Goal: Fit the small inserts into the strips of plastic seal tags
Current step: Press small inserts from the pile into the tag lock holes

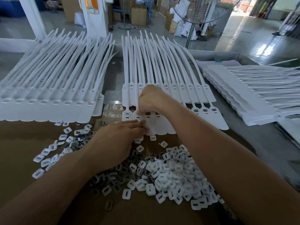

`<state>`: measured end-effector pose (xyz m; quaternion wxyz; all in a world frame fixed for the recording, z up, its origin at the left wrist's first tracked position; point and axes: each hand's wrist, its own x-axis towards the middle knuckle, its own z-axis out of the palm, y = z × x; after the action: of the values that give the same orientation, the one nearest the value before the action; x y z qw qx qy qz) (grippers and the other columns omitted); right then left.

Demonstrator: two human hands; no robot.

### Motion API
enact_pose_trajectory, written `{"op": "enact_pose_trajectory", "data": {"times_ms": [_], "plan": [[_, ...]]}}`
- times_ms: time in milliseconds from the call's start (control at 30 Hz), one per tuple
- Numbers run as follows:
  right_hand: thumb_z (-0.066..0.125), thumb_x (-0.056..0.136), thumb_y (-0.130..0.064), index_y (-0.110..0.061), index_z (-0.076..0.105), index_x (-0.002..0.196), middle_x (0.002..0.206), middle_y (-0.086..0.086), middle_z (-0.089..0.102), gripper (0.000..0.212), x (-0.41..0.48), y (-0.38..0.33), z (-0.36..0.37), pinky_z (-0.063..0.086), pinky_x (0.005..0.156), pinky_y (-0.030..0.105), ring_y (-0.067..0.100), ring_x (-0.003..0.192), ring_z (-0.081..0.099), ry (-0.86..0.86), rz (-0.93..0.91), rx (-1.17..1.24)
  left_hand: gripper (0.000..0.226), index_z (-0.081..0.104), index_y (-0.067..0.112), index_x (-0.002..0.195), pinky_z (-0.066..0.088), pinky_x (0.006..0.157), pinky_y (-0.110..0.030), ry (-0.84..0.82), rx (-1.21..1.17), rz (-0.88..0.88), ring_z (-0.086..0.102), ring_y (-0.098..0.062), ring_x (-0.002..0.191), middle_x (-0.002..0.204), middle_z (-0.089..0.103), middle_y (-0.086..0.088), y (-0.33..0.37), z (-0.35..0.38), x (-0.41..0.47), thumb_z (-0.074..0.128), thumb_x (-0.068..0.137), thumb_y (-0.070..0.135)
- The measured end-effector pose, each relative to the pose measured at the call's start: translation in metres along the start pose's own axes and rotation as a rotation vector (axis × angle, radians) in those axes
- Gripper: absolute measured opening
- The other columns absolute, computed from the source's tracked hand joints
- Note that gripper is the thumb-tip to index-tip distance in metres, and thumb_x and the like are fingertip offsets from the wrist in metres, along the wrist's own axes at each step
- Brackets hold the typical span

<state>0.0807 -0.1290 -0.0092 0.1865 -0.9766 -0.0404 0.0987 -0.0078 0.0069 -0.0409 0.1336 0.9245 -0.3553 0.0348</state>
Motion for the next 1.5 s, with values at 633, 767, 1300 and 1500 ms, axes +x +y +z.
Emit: {"op": "enact_pose_trajectory", "data": {"times_ms": [633,767,1300,1500], "plan": [[0.069,0.08,-0.021,-0.028,0.067,0.079,0.059,-0.021,0.056,0.008,-0.083,0.024,-0.014,0.036,0.052,0.0,-0.014,0.055,0.051,-0.063,-0.311,0.19,0.054,0.056,0.023,0.118,0.042,0.072,-0.017,0.102,-0.091,-0.001,0.06,-0.012,0.096,0.111,0.064,0.007,0.002,-0.001,-0.001,0.043,0.073,-0.004],[0.069,0.081,-0.019,-0.024,0.07,0.081,0.062,-0.022,0.055,0.006,-0.094,0.029,-0.01,0.038,0.059,0.0,-0.018,0.061,0.05,0.048,-0.353,0.211,0.062,0.045,0.029,0.13,0.031,0.069,-0.013,0.134,-0.117,-0.049,0.056,-0.01,0.1,0.117,0.062,0.006,0.001,0.0,-0.001,0.042,0.077,-0.001],[0.067,0.081,-0.016,-0.02,0.065,0.086,0.089,-0.01,0.063,0.007,-0.1,0.017,0.011,0.048,0.079,0.028,0.005,0.081,0.054,-0.122,-0.473,0.018,0.057,0.052,0.03,0.123,0.029,0.063,-0.007,0.13,-0.094,-0.056,0.059,-0.011,0.094,0.109,0.064,0.009,0.002,-0.003,0.001,0.046,0.076,-0.003],[0.057,0.088,-0.01,-0.024,0.049,0.073,0.073,-0.005,0.063,0.022,-0.097,0.023,0.002,0.054,0.06,0.02,0.006,0.063,0.063,-0.081,-0.37,0.263,0.035,0.058,0.024,0.099,0.033,0.062,-0.009,0.113,-0.09,-0.019,0.06,-0.013,0.086,0.093,0.061,0.011,0.002,-0.005,0.002,0.04,0.075,0.006]]}}
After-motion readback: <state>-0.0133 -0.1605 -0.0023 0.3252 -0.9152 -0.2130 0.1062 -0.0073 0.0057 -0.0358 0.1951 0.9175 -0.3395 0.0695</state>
